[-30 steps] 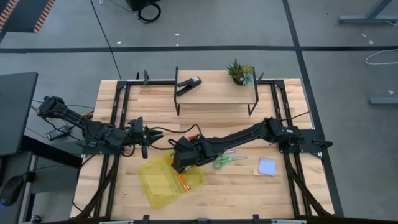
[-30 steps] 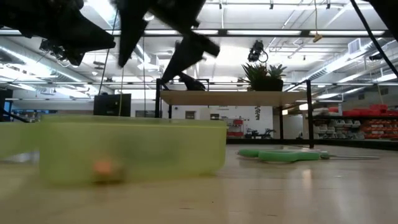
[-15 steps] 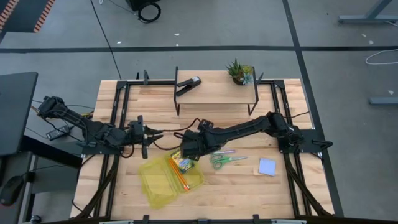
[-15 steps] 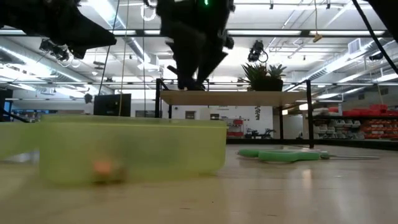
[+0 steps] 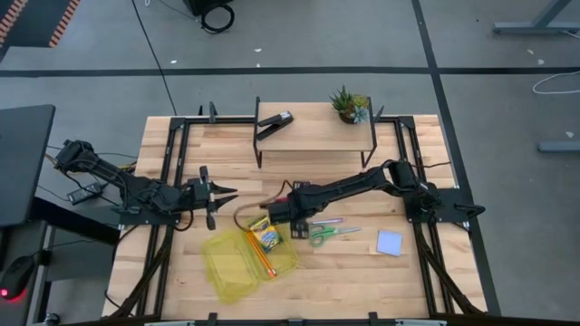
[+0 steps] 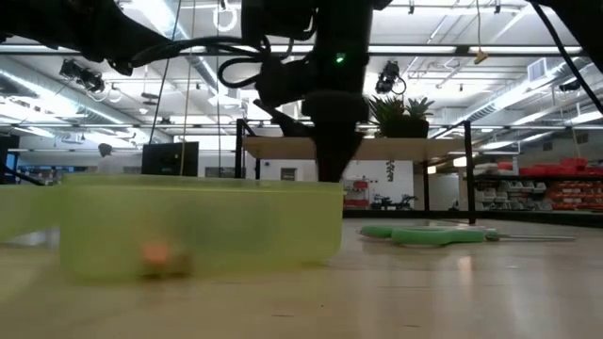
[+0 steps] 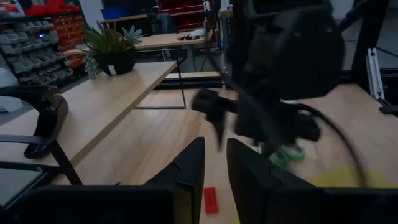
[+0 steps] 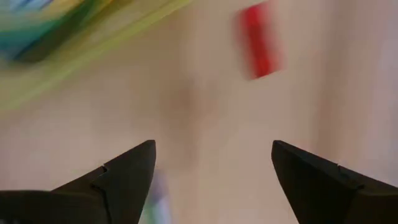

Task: Pack school essentials
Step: Put the green scissors into the supply box

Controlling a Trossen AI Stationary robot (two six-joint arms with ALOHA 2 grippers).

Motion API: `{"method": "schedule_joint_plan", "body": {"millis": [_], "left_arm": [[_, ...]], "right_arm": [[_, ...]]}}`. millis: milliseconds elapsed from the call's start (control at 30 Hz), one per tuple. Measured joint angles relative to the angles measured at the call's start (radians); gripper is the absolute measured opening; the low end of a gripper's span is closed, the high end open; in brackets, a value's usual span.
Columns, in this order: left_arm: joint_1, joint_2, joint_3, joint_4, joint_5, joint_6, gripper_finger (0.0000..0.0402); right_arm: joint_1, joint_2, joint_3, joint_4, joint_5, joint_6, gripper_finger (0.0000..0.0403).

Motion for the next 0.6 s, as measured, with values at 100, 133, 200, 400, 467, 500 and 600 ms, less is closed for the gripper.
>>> {"method": "schedule_joint_plan", "body": {"millis": [100, 133, 200, 400, 467, 500, 600], "left_arm": [[0.000, 0.000, 0.000, -0.001, 0.000, 0.000, 0.0068], [0.000, 0.000, 0.000, 0.000, 0.000, 0.000, 0.0067], [0.000, 0.000, 0.000, 0.000, 0.000, 0.000, 0.0065], [0.000, 0.000, 0.000, 0.002, 0.000, 0.000, 0.0062], [0.000, 0.000, 0.000, 0.003, 0.000, 0.000, 0.0063], [0.000, 0.000, 0.000, 0.003, 0.000, 0.001, 0.0064], [0.000, 0.000, 0.000, 0.003, 0.000, 0.000, 0.0061]], "right_arm": [[0.020, 0.000, -0.010, -0.021, -0.100, -0.063, 0.0323], [0.025, -0.001, -0.020, -0.025, -0.111, -0.078, 0.0322], [0.032, 0.000, -0.033, -0.056, -0.121, -0.094, 0.0317], [0.061, 0.000, -0.034, -0.065, -0.161, -0.156, 0.0301], [0.086, 0.000, -0.034, -0.059, -0.173, -0.188, 0.0295], [0.095, 0.000, -0.034, -0.060, -0.176, -0.198, 0.0293], [0.119, 0.000, -0.034, -0.060, -0.182, -0.201, 0.0286]]}}
